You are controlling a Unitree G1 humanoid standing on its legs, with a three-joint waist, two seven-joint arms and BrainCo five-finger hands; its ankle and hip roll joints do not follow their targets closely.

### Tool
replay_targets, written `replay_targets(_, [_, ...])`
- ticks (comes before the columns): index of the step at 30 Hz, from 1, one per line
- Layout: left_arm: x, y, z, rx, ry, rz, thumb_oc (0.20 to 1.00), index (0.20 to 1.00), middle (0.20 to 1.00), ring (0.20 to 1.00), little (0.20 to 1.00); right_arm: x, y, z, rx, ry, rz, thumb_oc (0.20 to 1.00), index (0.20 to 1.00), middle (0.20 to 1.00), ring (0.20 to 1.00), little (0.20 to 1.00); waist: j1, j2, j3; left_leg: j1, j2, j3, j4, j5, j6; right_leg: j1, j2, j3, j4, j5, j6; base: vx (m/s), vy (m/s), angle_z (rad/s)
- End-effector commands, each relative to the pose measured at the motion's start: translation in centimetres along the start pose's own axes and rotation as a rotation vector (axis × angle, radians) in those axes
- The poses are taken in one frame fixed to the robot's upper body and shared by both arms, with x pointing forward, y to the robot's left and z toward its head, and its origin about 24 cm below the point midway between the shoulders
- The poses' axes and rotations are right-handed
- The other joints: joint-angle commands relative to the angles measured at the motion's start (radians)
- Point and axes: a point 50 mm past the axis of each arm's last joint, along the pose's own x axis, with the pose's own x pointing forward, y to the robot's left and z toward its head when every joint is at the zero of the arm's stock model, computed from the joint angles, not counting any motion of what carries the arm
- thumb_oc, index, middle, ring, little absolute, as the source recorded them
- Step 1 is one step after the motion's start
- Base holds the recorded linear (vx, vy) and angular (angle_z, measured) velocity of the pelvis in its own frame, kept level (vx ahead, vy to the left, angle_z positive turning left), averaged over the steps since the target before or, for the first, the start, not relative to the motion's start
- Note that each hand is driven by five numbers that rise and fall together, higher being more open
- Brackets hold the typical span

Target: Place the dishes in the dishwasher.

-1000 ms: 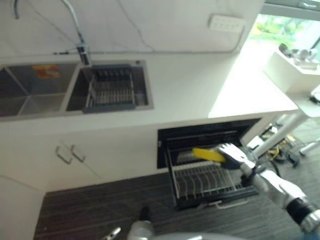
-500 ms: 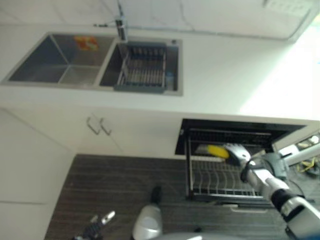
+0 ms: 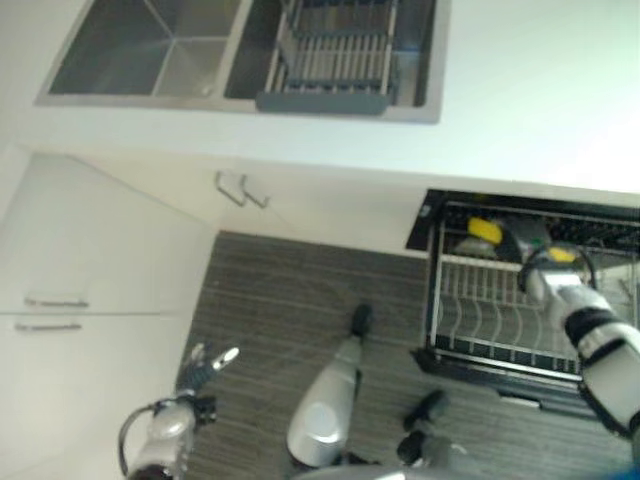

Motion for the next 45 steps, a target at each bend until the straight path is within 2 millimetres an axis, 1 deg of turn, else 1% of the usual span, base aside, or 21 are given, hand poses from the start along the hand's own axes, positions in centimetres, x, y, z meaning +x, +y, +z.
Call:
replay_targets(1, [0.3,0.4,0.2,0.018,0.015,0.002,1.000,1.000,1.000,1.000,1.000,0.3,-0.3,-1.3,0.031,0.105,0.082,0.200,0.200,0.200,0.200,0.200,0.016,-0.013,-0.020,-0.055,-0.019,-0.023,0.010,-0.061,-0.016,0.054,-0.092,0.042,0.011,0.009,0.075,0.00,0.000,0.00])
replay_targets(2, [0.3,0.4,0.3,0.017,0.015,-0.001,1.000,1.000,1.000,1.000,1.000,0.2,0.0,-1.3,0.049,0.122,0.106,0.561,0.561,0.561,0.561,0.561,0.016,-0.013,-0.019,-0.053,-0.021,-0.021,0.009,-0.062,-0.015,0.054,-0.094,0.041,0.011,0.010,0.074,-0.03,0.007,0.02])
replay_targets(3, [0.4,0.2,0.5,0.016,0.016,-0.008,1.000,1.000,1.000,1.000,1.000,0.1,0.5,-1.1,0.082,0.148,0.134,1.000,1.000,1.000,1.000,1.000,0.016,-0.014,-0.017,-0.050,-0.021,-0.018,0.008,-0.063,-0.014,0.053,-0.096,0.040,0.011,0.013,0.073,-0.03,0.002,0.03])
replay_targets(6, [0.8,-0.5,1.0,0.024,0.018,-0.032,1.000,1.000,1.000,1.000,1.000,-0.2,2.0,-0.3,0.205,0.207,0.220,1.000,1.000,1.000,1.000,1.000,0.014,-0.023,-0.014,-0.038,-0.019,-0.005,0.009,-0.070,-0.011,0.054,-0.098,0.039,0.011,0.019,0.069,-0.01,0.000,0.01])
replay_targets(9, [0.9,-0.6,1.1,0.030,0.018,-0.037,1.000,1.000,1.000,1.000,1.000,-0.3,2.4,-0.1,0.247,0.227,0.243,1.000,1.000,1.000,1.000,1.000,0.012,-0.032,-0.012,-0.032,-0.015,-0.001,0.010,-0.072,-0.012,0.054,-0.095,0.042,0.011,0.022,0.069,0.00,-0.012,0.00])
replay_targets(14, [1.1,-1.0,1.4,0.042,0.025,-0.045,1.000,1.000,1.000,1.000,1.000,-1.4,4.5,0.0,0.318,0.307,0.320,1.000,1.000,1.000,1.000,1.000,0.000,-0.053,-0.016,-0.009,-0.001,0.007,0.008,-0.079,-0.013,0.050,-0.085,0.056,0.011,0.030,0.067,0.01,-0.016,-0.02])
replay_targets(20, [1.0,-0.7,0.7,0.055,0.054,-0.025,1.000,1.000,1.000,1.000,1.000,-2.3,5.7,-0.3,0.438,0.405,0.380,1.000,1.000,1.000,1.000,1.000,-0.014,-0.074,-0.032,0.018,0.018,0.009,0.008,-0.088,-0.017,0.044,-0.073,0.084,0.011,0.032,0.066,0.03,-0.010,-0.10])
replay_targets(23, [1.0,-0.5,0.3,0.068,0.072,-0.017,1.000,1.000,1.000,1.000,1.000,-3.5,7.1,-0.6,0.574,0.501,0.461,1.000,1.000,1.000,1.000,1.000,-0.020,-0.085,-0.040,0.032,0.025,0.018,0.008,-0.093,-0.019,0.051,-0.069,0.086,0.011,0.030,0.063,0.05,0.008,-0.09])
replay_targets(24, [0.9,-0.4,0.2,0.072,0.080,-0.010,1.000,1.000,1.000,1.000,1.000,-3.9,7.6,-0.7,0.670,0.545,0.483,1.000,1.000,1.000,1.000,1.000,-0.023,-0.092,-0.044,0.038,0.027,0.021,0.008,-0.095,-0.018,0.056,-0.067,0.086,0.011,0.030,0.062,0.06,-0.002,-0.01])
replay_targets(28, [0.6,0.4,-0.4,0.086,0.103,0.018,1.000,1.000,1.000,1.000,1.000,-4.3,7.6,-1.3,0.915,0.600,0.442,1.000,1.000,1.000,1.000,1.000,-0.037,-0.121,-0.057,0.063,0.039,0.031,0.008,-0.103,-0.020,0.068,-0.058,0.097,0.011,0.031,0.058,0.08,-0.019,-0.03])
replay_targets(29, [0.4,0.8,-0.7,0.086,0.112,0.033,1.000,1.000,1.000,1.000,1.000,-4.5,7.6,-1.2,1.015,0.609,0.425,1.000,1.000,1.000,1.000,1.000,-0.046,-0.136,-0.062,0.072,0.046,0.036,0.008,-0.107,-0.021,0.071,-0.053,0.106,0.011,0.032,0.057,0.11,-0.059,-0.14])
replay_targets(31, [-0.3,2.1,-1.5,0.074,0.145,0.085,1.000,1.000,1.000,1.000,1.000,-5.5,8.1,0.1,1.238,0.570,0.412,1.000,1.000,1.000,1.000,1.000,-0.089,-0.178,-0.077,0.095,0.062,0.059,0.008,-0.118,-0.017,0.073,-0.037,0.137,0.011,0.035,0.054,0.12,-0.080,-0.23])
replay_targets(33, [-1.1,2.9,-2.5,0.057,0.171,0.129,1.000,1.000,1.000,1.000,1.000,-7.4,8.7,1.1,1.378,0.545,0.399,1.000,1.000,1.000,1.000,1.000,-0.129,-0.203,-0.091,0.115,0.075,0.082,0.008,-0.126,-0.017,0.073,-0.029,0.166,0.011,0.039,0.053,0.10,-0.037,-0.39])
replay_targets(34, [-1.7,3.2,-3.4,0.039,0.194,0.165,1.000,1.000,1.000,1.000,1.000,-9.0,9.0,1.7,1.488,0.551,0.369,1.000,1.000,1.000,1.000,1.000,-0.162,-0.217,-0.103,0.134,0.085,0.102,0.008,-0.132,-0.017,0.076,-0.025,0.183,0.011,0.041,0.052,0.11,-0.005,-0.58])
replay_targets(36, [-2.6,3.6,-4.5,0.022,0.224,0.201,1.000,1.000,1.000,1.000,1.000,-10.7,9.1,2.0,1.562,0.545,0.342,1.000,1.000,1.000,1.000,1.000,-0.198,-0.231,-0.121,0.158,0.095,0.121,0.008,-0.138,-0.015,0.082,-0.018,0.205,0.011,0.041,0.051,0.14,-0.009,-0.47])
replay_targets(37, [-3.4,3.5,-5.6,0.008,0.249,0.228,1.000,1.000,1.000,1.000,1.000,-12.1,8.9,2.2,1.607,0.562,0.248,1.000,1.000,1.000,1.000,1.000,-0.234,-0.241,-0.139,0.176,0.105,0.143,0.008,-0.141,-0.015,0.084,-0.015,0.228,0.011,0.041,0.052,0.11,-0.009,-0.53])
replay_targets(38, [-3.5,3.5,-5.8,0.004,0.254,0.233,1.000,1.000,1.000,1.000,1.000,-12.3,8.7,2.1,1.607,0.564,0.230,1.000,1.000,1.000,1.000,1.000,-0.240,-0.242,-0.142,0.180,0.107,0.146,0.008,-0.142,-0.015,0.084,-0.014,0.232,0.011,0.040,0.052,0.09,0.002,-0.54])
replay_targets(40, [-4.2,3.0,-7.0,-0.019,0.291,0.256,1.000,1.000,1.000,1.000,1.000,-13.7,8.1,0.6,1.579,0.653,0.064,1.000,1.000,1.000,1.000,1.000,-0.285,-0.240,-0.166,0.200,0.119,0.176,0.008,-0.145,-0.016,0.091,-0.012,0.262,0.011,0.034,0.052,0.06,0.043,-0.34])
replay_targets(41, [-4.2,2.9,-7.1,-0.021,0.294,0.256,1.000,1.000,1.000,1.000,1.000,-14.0,8.2,0.4,1.583,0.680,0.041,1.000,1.000,1.000,1.000,1.000,-0.289,-0.238,-0.169,0.203,0.121,0.180,0.008,-0.146,-0.017,0.093,-0.012,0.265,0.011,0.033,0.052,0.04,0.048,-0.22])
replay_targets(44, [-4.3,2.6,-7.5,-0.027,0.309,0.252,1.000,1.000,1.000,1.000,1.000,-15.6,9.6,-0.7,1.580,0.836,-0.016,1.000,1.000,1.000,1.000,1.000,-0.305,-0.227,-0.180,0.218,0.128,0.199,0.010,-0.146,-0.021,0.105,-0.016,0.271,0.011,0.026,0.053,0.04,0.034,-0.15])
replay_targets(45, [-4.3,2.4,-7.6,-0.025,0.313,0.246,1.000,1.000,1.000,1.000,1.000,-16.6,10.6,-0.9,1.596,0.917,-0.017,1.000,1.000,1.000,1.000,1.000,-0.308,-0.221,-0.184,0.223,0.130,0.204,0.013,-0.147,-0.023,0.112,-0.017,0.273,0.011,0.022,0.052,0.04,0.012,-0.08])
